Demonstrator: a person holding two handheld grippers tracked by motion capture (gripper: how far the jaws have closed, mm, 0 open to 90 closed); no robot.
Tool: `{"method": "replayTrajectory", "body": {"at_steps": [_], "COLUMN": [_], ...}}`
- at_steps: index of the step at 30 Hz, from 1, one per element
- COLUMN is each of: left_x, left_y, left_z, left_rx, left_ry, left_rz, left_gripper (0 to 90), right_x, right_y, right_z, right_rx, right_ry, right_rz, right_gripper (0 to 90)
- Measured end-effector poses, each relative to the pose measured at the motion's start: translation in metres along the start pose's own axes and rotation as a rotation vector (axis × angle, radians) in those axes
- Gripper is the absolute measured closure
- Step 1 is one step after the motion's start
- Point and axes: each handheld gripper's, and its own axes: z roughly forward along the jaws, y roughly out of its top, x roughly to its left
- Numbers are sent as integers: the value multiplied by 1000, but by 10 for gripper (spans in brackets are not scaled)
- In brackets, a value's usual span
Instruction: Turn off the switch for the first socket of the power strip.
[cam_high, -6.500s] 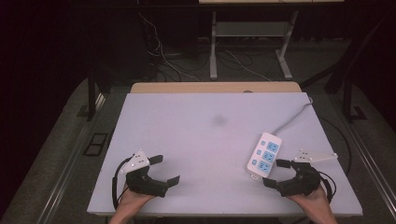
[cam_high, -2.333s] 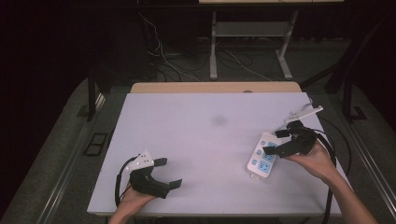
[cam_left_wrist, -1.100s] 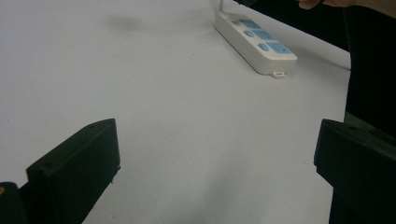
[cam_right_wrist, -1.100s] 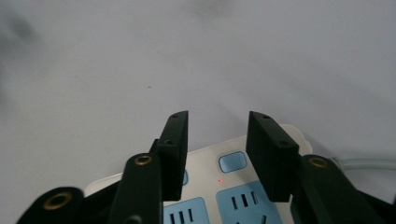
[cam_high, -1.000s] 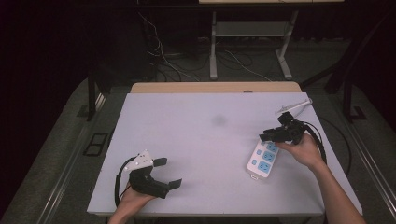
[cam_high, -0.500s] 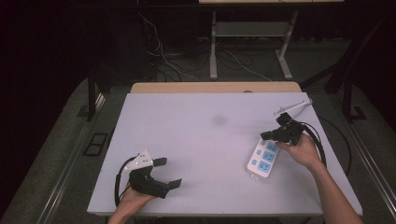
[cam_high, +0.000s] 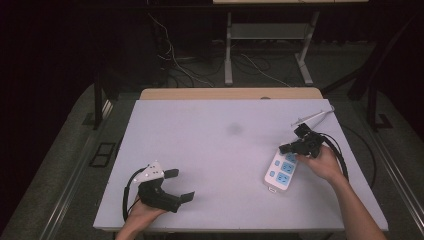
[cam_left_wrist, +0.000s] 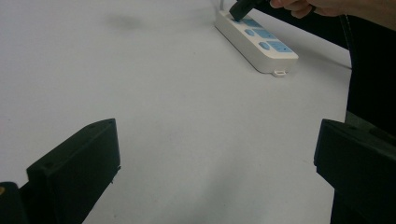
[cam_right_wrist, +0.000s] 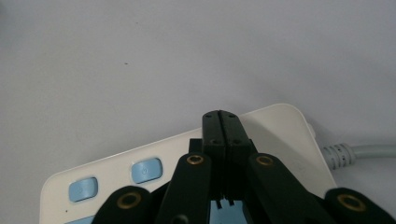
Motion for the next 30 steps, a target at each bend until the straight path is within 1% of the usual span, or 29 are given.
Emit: {"method": "replayTrajectory", "body": {"at_steps": [4,9,15,19,23,30], "left_x": [0,1,0,-1,-1,0], "left_y": [0,0,0,0,0,0], "left_z": [-1,-2,-1,1,1,2], "left_rx": [1,-6,2,11,12,21], "left_ry": [4,7,4,4,3,5], "left_rz": [6,4,11,21,22,21], "left_gripper": [0,0,0,0,0,0], "right_x": [0,-2,-1,3,2,0], "right_y": [-2,-5,-4,-2,-3,-3], "right_z": [0,0,0,1,1,2], "right_rx": [-10,-34,-23,-3,-12,-19], "right_ry": [-2,9,0,-29,-24,-2], "right_rz": [-12,0,-8,-36,-43,-32], "right_gripper": [900,900,900,900,900,900]}}
